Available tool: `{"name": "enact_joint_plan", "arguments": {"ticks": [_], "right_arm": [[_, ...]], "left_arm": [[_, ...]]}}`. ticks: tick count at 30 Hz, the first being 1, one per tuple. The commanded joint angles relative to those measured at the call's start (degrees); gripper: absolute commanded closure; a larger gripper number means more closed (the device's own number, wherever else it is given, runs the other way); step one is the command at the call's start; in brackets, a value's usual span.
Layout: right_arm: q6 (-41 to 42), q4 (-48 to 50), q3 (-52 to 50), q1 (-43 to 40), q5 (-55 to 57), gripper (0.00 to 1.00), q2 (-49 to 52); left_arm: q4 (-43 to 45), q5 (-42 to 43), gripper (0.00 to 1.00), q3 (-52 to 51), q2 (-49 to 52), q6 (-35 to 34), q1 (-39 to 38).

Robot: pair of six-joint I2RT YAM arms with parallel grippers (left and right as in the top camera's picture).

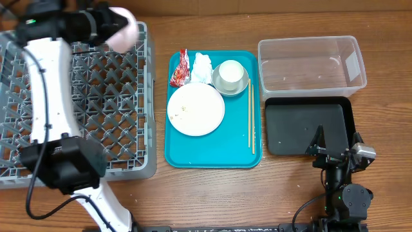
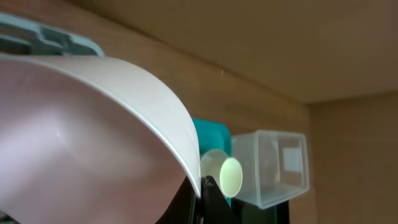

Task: Sort waste into correct bins and load items into the dishwasher
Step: 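Carry the pink bowl left and set it into the grey dish rack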

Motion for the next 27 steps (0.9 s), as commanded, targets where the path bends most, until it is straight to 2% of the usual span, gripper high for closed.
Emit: {"name": "enact_joint_plan", "arguments": {"ticks": [1,9,11,16,27], "right_arm": [[0.13,0.31,-0.61,-0.24,0.24,0.00,-0.46],[0.13,0.31,-0.61,-0.24,0.24,0.00,-0.46],[0.13,0.31,-0.61,-0.24,0.24,0.00,-0.46],[0.13,0.31,-0.61,-0.24,0.24,0.00,-0.46],[0.13,0.31,-0.61,-0.24,0.24,0.00,-0.46]], "left_arm": [[1.70,10.34,0.96,-2.32,2.21,1.40,3.74],[11.45,32.83,0.96,-3.89,13.81,0.68,11.47],[13.42,35.58,0.96,-3.89,15.91,0.46,12.52],[14.21,36.50,0.96,-3.91,18.95,0.11,15.23],[12.66,36.87,0.96,-3.91,18.95,1.62,18.62]]}}
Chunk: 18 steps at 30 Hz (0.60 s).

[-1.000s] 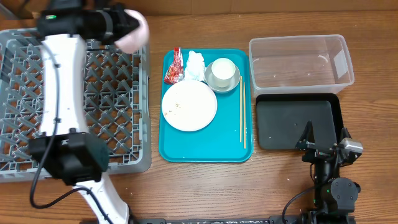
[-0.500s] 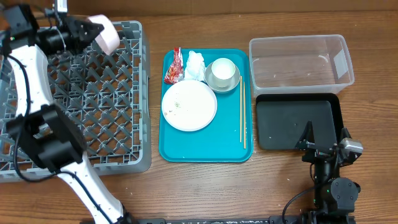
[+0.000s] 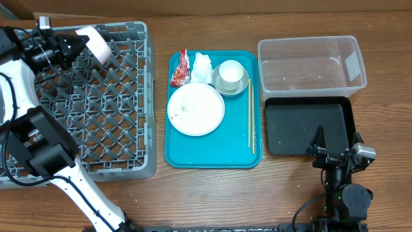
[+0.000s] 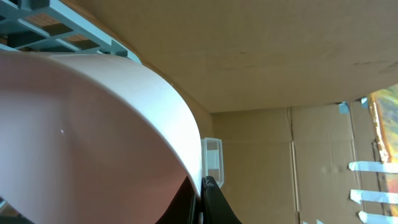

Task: Sort waste into correct bins and load items into the dishwasher
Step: 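Carry the pink bowl left and set it into the grey dish rack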

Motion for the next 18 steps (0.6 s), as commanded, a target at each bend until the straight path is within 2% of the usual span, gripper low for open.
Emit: {"name": "enact_joint_plan", "arguments": {"ticks": [1,7,11,16,18], "right_arm": [[0.11,0.33,-0.61,-0.24,0.24,0.00,-0.46],[0.11,0.33,-0.61,-0.24,0.24,0.00,-0.46],[0.11,0.33,-0.61,-0.24,0.24,0.00,-0.46],[0.11,0.33,-0.61,-0.24,0.24,0.00,-0.46],[0.11,0.33,-0.61,-0.24,0.24,0.00,-0.46]], "left_arm": [[-0.81,0.98,0.96,0.22,0.24,1.86,0.42],[-1.95,0.37,0.94,0.22,0.24,3.04,0.26],[-1.53,0.44,0.96,0.22,0.24,3.08,0.13],[-0.98,0.50,0.96,0.22,0.24,8.57,-1.16],[-0.52,-0.07,0.96,0.22,0.24,8.83,-1.51]]}}
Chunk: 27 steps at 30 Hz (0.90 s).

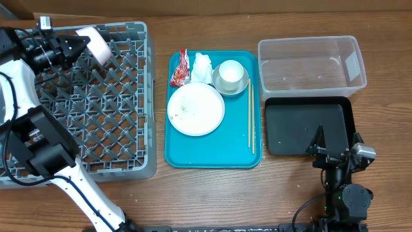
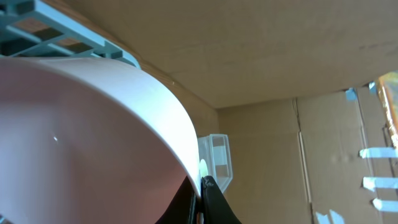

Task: Sort waste into correct bins and load items into the dishwasher
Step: 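Carry the pink bowl left and set it into the grey dish rack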

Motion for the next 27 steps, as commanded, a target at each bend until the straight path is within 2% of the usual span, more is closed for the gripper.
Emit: {"name": "enact_joint_plan", "arguments": {"ticks": [1,5,19,20,22,24,27], "right_arm": [[0.13,0.31,-0.61,-0.24,0.24,0.00,-0.46],[0.13,0.31,-0.61,-0.24,0.24,0.00,-0.46],[0.13,0.31,-0.61,-0.24,0.24,0.00,-0.44],[0.13,0.31,-0.61,-0.24,0.24,0.00,-0.46],[0.13,0.31,-0.61,-0.24,0.24,0.00,-0.46],[0.13,0.31,-0.61,-0.24,0.24,0.00,-0.46],[0.13,0.31,-0.61,-0.24,0.24,0.00,-0.46]], "left_arm": [[1.90,-0.17,0.96,0.22,0.24,3.78,-1.07],[3.17,-0.42,0.96,0.22,0.24,3.61,-1.09],[0.07,-11.82,0.95,0.22,0.26,1.05,-1.03],[-0.39,-12.90,0.92,0.22,0.26,1.01,-1.14],[-1.01,-14.38,0.78,0.22,0.26,0.98,-1.16],[-1.16,-14.53,0.74,0.24,0.20,0.87,-0.79],[-1.66,-14.53,0.73,0.28,0.09,-2.19,0.57]]}}
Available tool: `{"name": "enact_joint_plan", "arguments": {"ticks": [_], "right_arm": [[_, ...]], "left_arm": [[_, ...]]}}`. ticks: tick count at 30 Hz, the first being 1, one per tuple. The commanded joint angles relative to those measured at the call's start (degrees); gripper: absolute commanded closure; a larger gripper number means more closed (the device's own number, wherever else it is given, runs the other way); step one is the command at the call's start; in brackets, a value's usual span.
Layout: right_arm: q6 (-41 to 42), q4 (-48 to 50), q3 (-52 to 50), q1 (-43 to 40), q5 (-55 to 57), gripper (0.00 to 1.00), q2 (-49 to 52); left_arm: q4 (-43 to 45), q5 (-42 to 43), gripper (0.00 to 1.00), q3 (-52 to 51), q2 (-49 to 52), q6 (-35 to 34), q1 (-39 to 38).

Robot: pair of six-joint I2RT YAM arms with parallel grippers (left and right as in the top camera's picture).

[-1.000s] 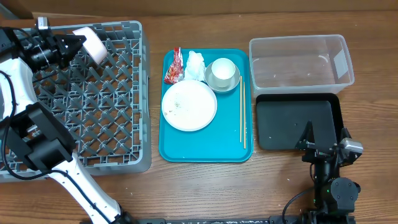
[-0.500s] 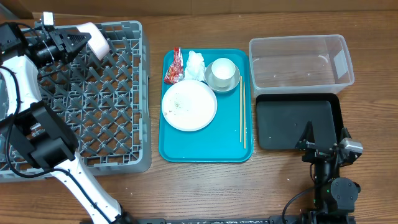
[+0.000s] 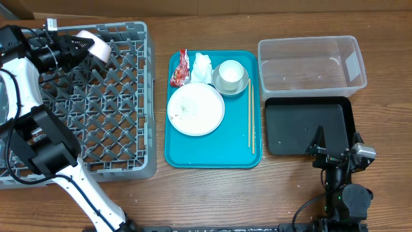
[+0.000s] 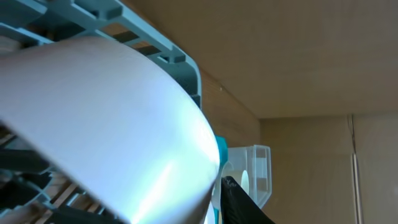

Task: Sort waste into correct bins and load items into the dishwasher
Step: 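Carry the pink bowl left and set it into the grey dish rack, then open the left gripper and lift it off the pink bowl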

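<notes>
A pale pink bowl leans tilted among the pegs at the back left of the grey dish rack. My left gripper is just left of it, open; in the left wrist view the bowl fills the frame and a thin gap shows between its rim and my one visible finger. On the teal tray lie a white plate, a white cup, chopsticks, a red wrapper and a crumpled tissue. My right gripper rests shut at the front right.
A clear plastic bin stands at the back right, with a black bin right in front of it. The rack's pegs surround the bowl. The rack's rim and the clear bin show past the bowl.
The bowl has dropped a little lower and further right in the rack and now sits differently against my left fingers, with a gap at the rim. The right arm is unchanged.
My left gripper held the pink bowl by its rim over the rack's back right corner. Then it held it at the rack's back left, low among the pegs. Now the bowl leans in the rack and the fingers stand off its rim.
</notes>
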Motion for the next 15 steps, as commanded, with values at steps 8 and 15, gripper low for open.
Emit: {"name": "enact_joint_plan", "arguments": {"ticks": [8,15], "right_arm": [[0.13,0.33,-0.61,-0.24,0.24,0.00,-0.46],[0.13,0.33,-0.61,-0.24,0.24,0.00,-0.46]], "left_arm": [[-8.48,-2.67,0.53,2.14,-2.16,-0.63,4.72],[-13.66,-18.21,0.07,3.37,-9.70,-1.16,5.29]]}}
